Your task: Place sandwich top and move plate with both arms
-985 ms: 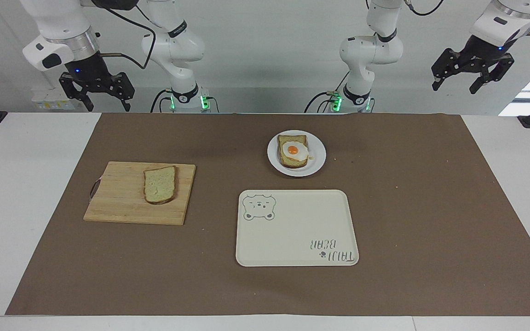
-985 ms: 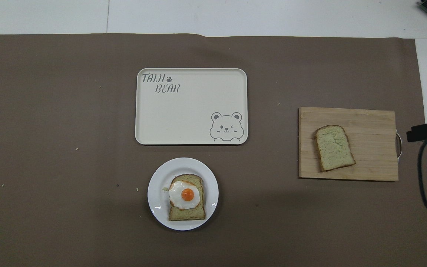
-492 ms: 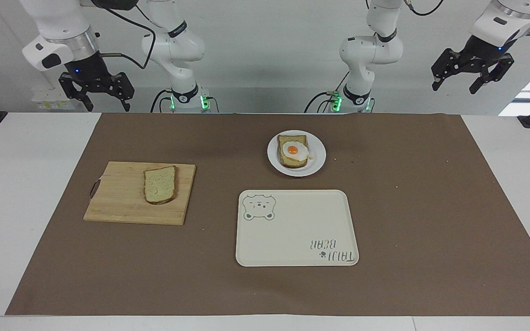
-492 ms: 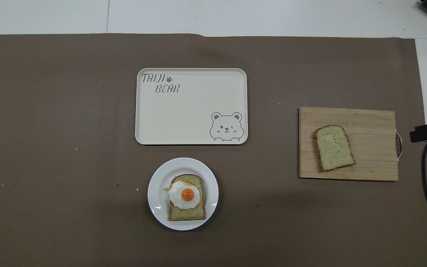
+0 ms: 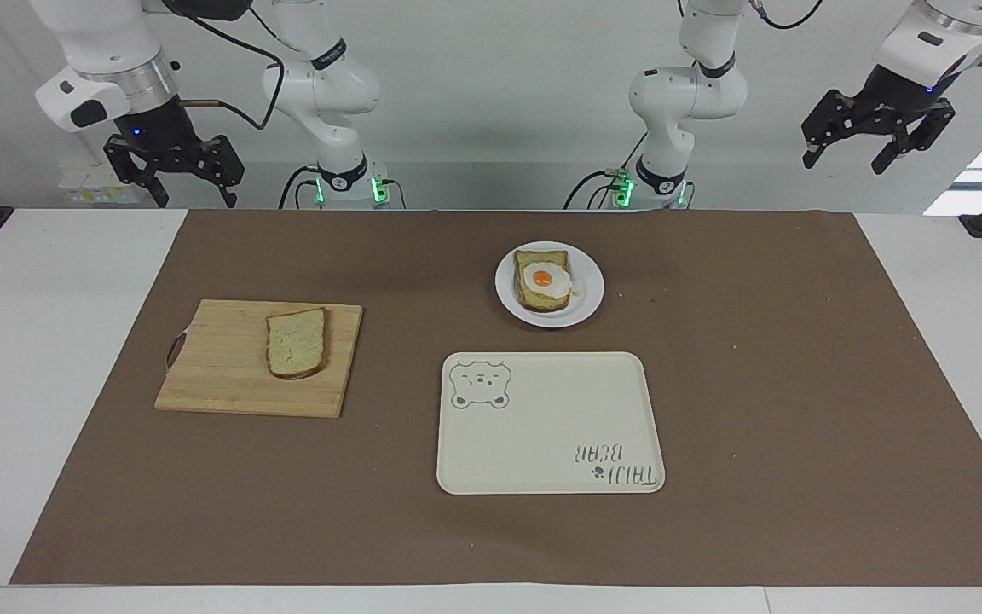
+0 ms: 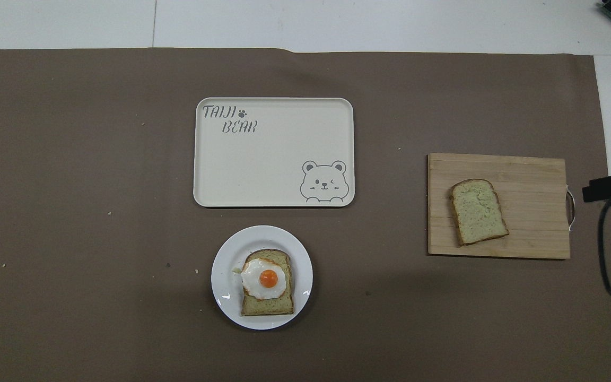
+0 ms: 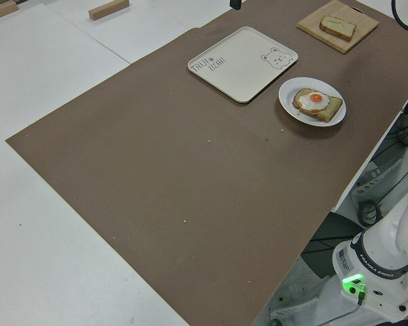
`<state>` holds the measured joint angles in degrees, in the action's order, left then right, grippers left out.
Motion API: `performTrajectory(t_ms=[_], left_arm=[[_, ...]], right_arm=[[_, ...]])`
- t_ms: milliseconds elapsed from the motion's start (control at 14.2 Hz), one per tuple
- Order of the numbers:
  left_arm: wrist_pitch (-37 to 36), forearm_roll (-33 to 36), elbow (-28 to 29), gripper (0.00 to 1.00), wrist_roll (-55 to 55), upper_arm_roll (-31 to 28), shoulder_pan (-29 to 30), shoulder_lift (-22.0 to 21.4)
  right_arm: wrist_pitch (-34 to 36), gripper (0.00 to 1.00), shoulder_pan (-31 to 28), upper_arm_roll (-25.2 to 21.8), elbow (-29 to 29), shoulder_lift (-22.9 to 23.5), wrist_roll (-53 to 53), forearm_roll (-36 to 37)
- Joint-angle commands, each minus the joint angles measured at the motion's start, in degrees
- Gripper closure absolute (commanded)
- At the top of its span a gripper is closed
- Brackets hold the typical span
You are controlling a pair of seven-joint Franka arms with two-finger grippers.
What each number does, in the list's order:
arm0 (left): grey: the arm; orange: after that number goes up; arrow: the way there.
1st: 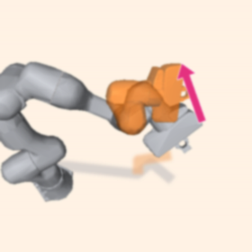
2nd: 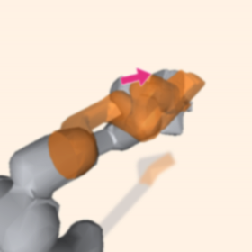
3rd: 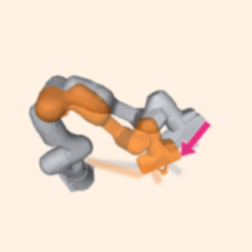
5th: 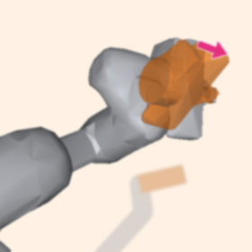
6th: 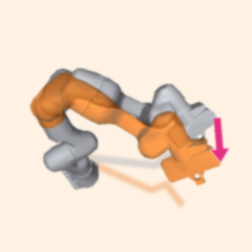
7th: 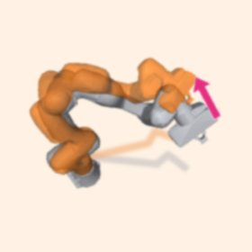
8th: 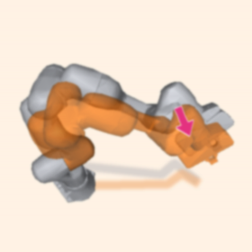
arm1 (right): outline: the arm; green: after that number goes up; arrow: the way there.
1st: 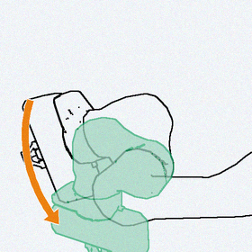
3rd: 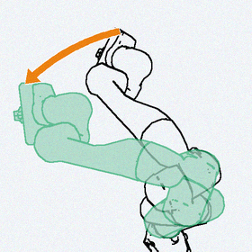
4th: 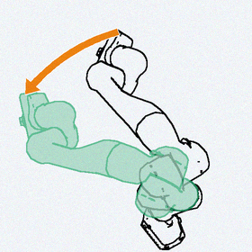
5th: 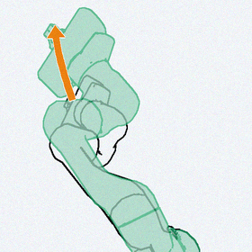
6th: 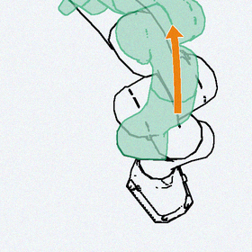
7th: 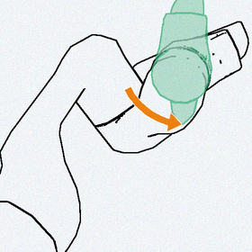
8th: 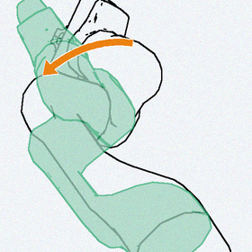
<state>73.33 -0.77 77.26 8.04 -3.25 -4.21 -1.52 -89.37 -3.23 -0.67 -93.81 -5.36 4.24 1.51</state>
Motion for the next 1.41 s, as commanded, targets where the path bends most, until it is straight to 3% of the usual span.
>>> performTrajectory(t_ms=[0, 633, 915, 1337], left_arm=[[-0.11, 0.51, 1.76, 0.0, -0.39, -0.09, -0.1, -1.64], [-0.11, 0.51, 1.76, 0.0, -0.39, -0.09, -0.01, -1.64], [-0.11, 0.51, 1.76, 0.0, -0.48, -0.09, -0.1, -1.56], [-0.11, 0.51, 1.76, 0.0, -0.39, -0.09, -0.1, -1.56]], right_arm=[[-2.65, 0.0, -0.11, 0.14, -2.69, -0.88, 0.94, -0.81], [-6.86, 0.0, 0.24, 0.14, -7.0, -0.44, 1.03, -1.16], [-12.13, 0.0, -0.11, 0.14, -9.98, 0.79, 1.03, -2.56], [-19.34, 0.0, -0.46, 0.14, -11.57, 6.76, 1.2, -2.65]])
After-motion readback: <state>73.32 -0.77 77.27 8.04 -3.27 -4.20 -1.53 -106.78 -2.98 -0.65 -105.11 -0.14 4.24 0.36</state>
